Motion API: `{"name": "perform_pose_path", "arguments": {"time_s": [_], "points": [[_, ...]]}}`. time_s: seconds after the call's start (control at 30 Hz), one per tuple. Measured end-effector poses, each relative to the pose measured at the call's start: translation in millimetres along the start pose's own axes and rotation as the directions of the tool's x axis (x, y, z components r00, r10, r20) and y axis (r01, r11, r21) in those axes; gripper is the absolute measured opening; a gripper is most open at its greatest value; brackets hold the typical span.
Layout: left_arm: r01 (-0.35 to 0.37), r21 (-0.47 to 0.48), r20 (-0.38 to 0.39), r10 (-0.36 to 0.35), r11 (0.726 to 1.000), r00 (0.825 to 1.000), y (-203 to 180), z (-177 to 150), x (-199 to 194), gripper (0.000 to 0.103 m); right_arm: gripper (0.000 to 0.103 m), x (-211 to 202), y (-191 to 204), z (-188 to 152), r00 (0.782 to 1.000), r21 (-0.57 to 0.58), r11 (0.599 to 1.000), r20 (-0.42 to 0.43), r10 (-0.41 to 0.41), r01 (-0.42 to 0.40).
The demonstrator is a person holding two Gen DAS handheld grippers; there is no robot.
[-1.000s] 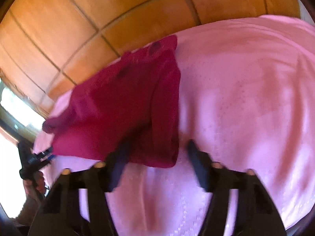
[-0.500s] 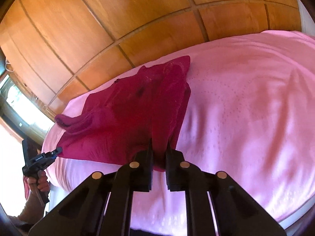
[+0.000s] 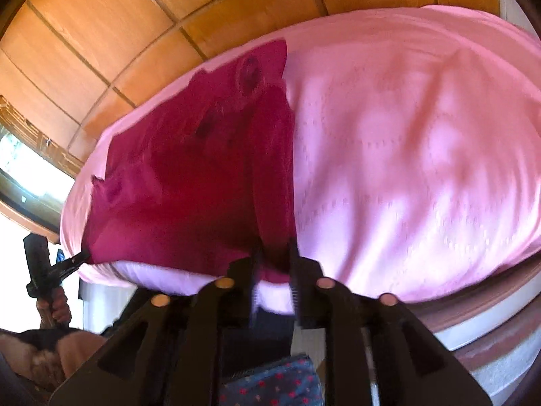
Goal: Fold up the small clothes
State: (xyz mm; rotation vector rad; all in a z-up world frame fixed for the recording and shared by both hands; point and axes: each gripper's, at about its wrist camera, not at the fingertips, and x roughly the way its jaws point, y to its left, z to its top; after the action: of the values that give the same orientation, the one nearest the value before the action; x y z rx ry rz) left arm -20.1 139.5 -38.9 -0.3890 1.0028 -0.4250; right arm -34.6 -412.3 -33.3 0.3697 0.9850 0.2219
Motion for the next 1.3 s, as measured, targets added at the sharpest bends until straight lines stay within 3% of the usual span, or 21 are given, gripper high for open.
{"name": "perform_pose_path", "arguments": {"time_s": [0.07, 0.17, 0.27, 0.33, 0.37, 0.43, 0.5, 0.6, 0.63, 0.7, 0.77, 0.9, 1.1, 1.2, 1.3], "points": [[-0.019, 0.016, 0.026, 0.019, 1.0, 0.999, 0.7, 15.7, -0.2, 0.024, 0.045, 0.3, 2.0, 16.7, 0.998, -0.008, 1.0, 0.048, -0.027, 0.028], [-0.044, 0.043, 0.07, 0.041, 0.998, 0.997, 0.1, 44.9, 11.0, 0.035, 0.046, 5.6, 6.7, 42.7, 0.994, -0.031, 0.999, 0.106, -0.034, 0.038], [-0.038, 0.075, 0.074, 0.032, 0.996, 0.997, -4.0, 69.0, 28.8, 0.036, 0.046, 17.3, 9.1, 60.7, 0.991, -0.056, 0.997, 0.126, -0.041, 0.049], [-0.035, 0.089, 0.063, 0.029, 0.995, 0.998, -6.9, 80.8, 42.3, 0.047, 0.046, 25.6, 10.5, 69.6, 0.99, -0.075, 0.996, 0.13, -0.047, 0.057], [-0.029, 0.088, 0.058, 0.024, 0.996, 0.998, -2.6, 81.6, 43.8, 0.052, 0.046, 30.5, 11.2, 73.1, 0.991, -0.081, 0.994, 0.125, -0.056, 0.067], [-0.008, 0.085, 0.049, 0.004, 0.996, 0.999, -3.0, 90.1, 52.4, 0.052, 0.042, 39.4, 11.2, 78.3, 0.991, -0.09, 0.993, 0.118, -0.059, 0.07], [-0.013, 0.09, 0.07, 0.007, 0.996, 0.997, -3.4, 92.3, 53.1, 0.052, 0.033, 45.1, 14.8, 78.8, 0.992, -0.102, 0.993, 0.114, -0.056, 0.068], [0.0, 0.129, 0.086, -0.011, 0.992, 0.996, -9.0, 90.3, 51.1, 0.034, 0.009, 47.6, 22.1, 79.2, 0.991, -0.134, 0.987, 0.11, -0.072, 0.087], [-0.005, 0.148, 0.096, -0.009, 0.989, 0.995, -12.1, 88.8, 51.8, 0.03, 0.009, 45.7, 23.7, 78.1, 0.99, -0.146, 0.984, 0.111, -0.085, 0.1], [-0.017, 0.186, 0.104, -0.002, 0.982, 0.995, -16.4, 86.3, 49.6, 0.009, 0.008, 41.4, 24.9, 76.2, 0.989, -0.148, 0.984, 0.117, -0.086, 0.103], [-0.038, 0.198, 0.123, 0.014, 0.979, 0.992, -18.7, 84.3, 46.5, 0.006, 0.007, 33.8, 27.4, 74.2, 0.988, -0.157, 0.981, 0.128, -0.092, 0.111], [-0.012, 0.175, 0.174, -0.019, 0.984, 0.985, -20.2, 82.7, 25.4, 0.006, 0.007, 3.0, 40.5, 69.8, 0.984, -0.196, 0.975, 0.164, -0.072, 0.104], [0.03, 0.158, 0.298, -0.076, 0.987, 0.952, -30.2, 99.9, -15.2, 0.006, 0.007, -38.5, 64.6, 84.0, 0.967, -0.252, 0.964, 0.252, -0.024, 0.09], [0.013, 0.158, 0.327, -0.065, 0.987, 0.943, -32.8, 118.7, -13.2, 0.006, 0.007, -34.5, 67.5, 101.1, 0.96, -0.247, 0.966, 0.28, -0.004, 0.076], [-0.012, 0.14, 0.325, -0.035, 0.99, 0.945, -31.6, 145.8, 5.8, 0.006, 0.007, -9.8, 63.6, 127.8, 0.96, -0.215, 0.974, 0.28, -0.012, 0.075]]}}
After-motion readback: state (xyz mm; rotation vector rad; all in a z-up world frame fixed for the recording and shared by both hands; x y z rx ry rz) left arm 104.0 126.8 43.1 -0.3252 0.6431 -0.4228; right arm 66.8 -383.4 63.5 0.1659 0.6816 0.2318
